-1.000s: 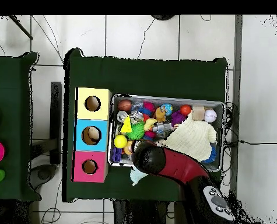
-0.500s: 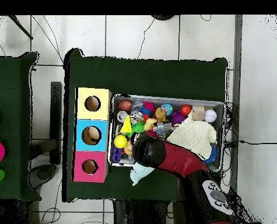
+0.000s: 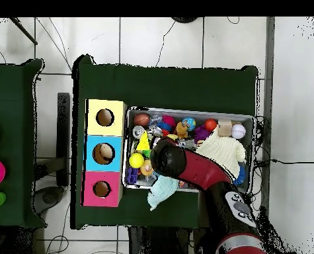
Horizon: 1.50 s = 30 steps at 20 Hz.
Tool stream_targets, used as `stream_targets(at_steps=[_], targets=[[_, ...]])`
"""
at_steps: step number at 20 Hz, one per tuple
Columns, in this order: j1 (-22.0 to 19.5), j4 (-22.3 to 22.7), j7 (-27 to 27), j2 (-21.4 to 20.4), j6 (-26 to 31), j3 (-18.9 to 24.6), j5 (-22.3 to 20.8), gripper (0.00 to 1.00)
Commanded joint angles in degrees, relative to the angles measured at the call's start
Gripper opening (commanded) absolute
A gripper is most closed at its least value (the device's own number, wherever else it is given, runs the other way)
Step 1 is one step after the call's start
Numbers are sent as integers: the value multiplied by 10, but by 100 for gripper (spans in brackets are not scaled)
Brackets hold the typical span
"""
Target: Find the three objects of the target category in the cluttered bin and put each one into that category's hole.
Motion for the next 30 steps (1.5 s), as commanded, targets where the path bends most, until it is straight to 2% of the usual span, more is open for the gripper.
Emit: stream_targets(at_steps=[1,11,21,30], targets=[[8,-67,146,48,-45,-13,52,100],[37,-60,148,49,-28,-73,81,100],[43,-31,148,45,-37,-84,95,100],[41,-17,152,53,-52,-71,101,100]])
